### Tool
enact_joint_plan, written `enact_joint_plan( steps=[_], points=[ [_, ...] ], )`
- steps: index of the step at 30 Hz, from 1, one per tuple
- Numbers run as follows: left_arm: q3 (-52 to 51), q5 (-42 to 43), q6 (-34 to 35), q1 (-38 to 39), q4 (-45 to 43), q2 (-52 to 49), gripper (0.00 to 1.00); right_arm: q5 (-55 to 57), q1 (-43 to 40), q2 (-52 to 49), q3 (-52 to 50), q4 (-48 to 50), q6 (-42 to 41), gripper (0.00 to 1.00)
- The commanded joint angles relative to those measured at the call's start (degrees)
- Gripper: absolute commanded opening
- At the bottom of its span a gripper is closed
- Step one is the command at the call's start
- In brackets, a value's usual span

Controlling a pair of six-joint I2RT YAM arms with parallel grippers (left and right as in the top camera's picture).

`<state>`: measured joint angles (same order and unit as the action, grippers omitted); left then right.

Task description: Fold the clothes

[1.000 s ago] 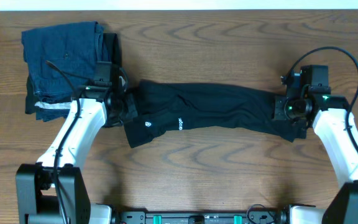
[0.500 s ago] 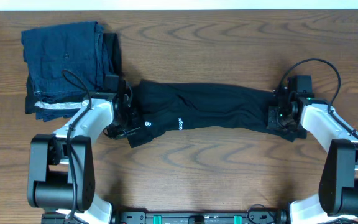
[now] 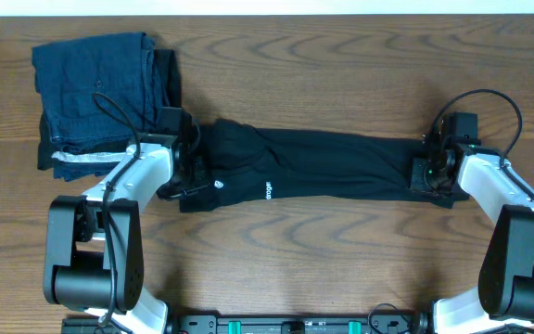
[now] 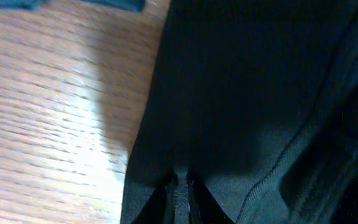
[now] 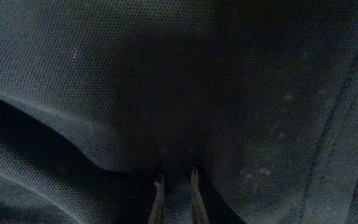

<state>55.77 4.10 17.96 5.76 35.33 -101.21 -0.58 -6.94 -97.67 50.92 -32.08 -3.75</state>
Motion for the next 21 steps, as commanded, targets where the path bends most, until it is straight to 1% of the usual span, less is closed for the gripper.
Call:
enact_joint_plan(
  steps=[1, 2, 3, 5, 6, 8, 10, 11, 13, 14, 16, 18, 21],
  points=[
    [-2.21, -7.80, -1.86, -0.83, -0.04, -4.33, 0.10, 4.63, -1.29, -2.40, -1.03, -1.09, -0.48, 0.18],
    [-2.16, -7.78, -1.86, -0.81, 0.00, -4.31, 0.11, 4.61, -1.31, -2.32, -0.92, -1.33, -0.50, 0.18],
    [-2.16, -7.76, -1.84, -0.81, -0.02, -4.22, 0.10, 4.07, -1.29, -2.29, -0.57, -1.66, -0.48, 0.22],
    [-1.92, -7.56, -1.84, -0.81, 0.00, -3.85, 0.10, 1.25, -1.29, -2.10, 0.92, -2.82, -0.35, 0.39],
    [-1.66, -7.56, -1.81, -0.81, 0.11, -3.58, 0.11, -0.20, -1.27, -1.90, 2.08, -3.74, 0.04, 0.43],
    [-0.70, -7.56, -1.81, -0.81, 0.61, -2.84, 0.12, -1.36, -1.27, -1.25, 4.79, -6.23, 0.20, 0.48],
    [0.72, -7.02, -1.81, -0.81, 1.77, -1.70, 0.17, -1.38, -1.29, -0.44, 7.76, -8.83, 0.20, 0.52],
    [1.51, -6.16, -1.84, -0.81, 2.54, -1.01, 0.17, -1.38, -1.29, -0.02, 9.09, -9.84, 0.17, 0.54],
    [3.30, -4.07, -1.84, -0.81, 4.17, 1.01, 0.35, -1.33, -1.31, 0.94, 11.96, -12.24, 0.26, 0.60],
    [4.11, -2.89, -1.81, -0.81, 4.83, 2.12, 0.39, -1.29, -1.38, 1.33, 12.98, -13.25, 0.98, 0.64],
    [5.64, -0.28, -1.84, -0.81, 5.84, 5.09, 0.43, -0.39, -1.60, 1.88, 14.62, -15.08, 1.46, 0.71],
    [6.47, 2.27, -1.84, -0.81, 6.01, 8.70, 0.45, 0.35, -2.08, 1.95, 15.08, -15.80, 1.53, 0.73],
    [6.78, 5.01, -1.81, -0.81, 6.03, 14.67, 0.49, 0.85, -3.48, 1.88, 14.10, -15.63, 3.04, 0.73]
  ],
)
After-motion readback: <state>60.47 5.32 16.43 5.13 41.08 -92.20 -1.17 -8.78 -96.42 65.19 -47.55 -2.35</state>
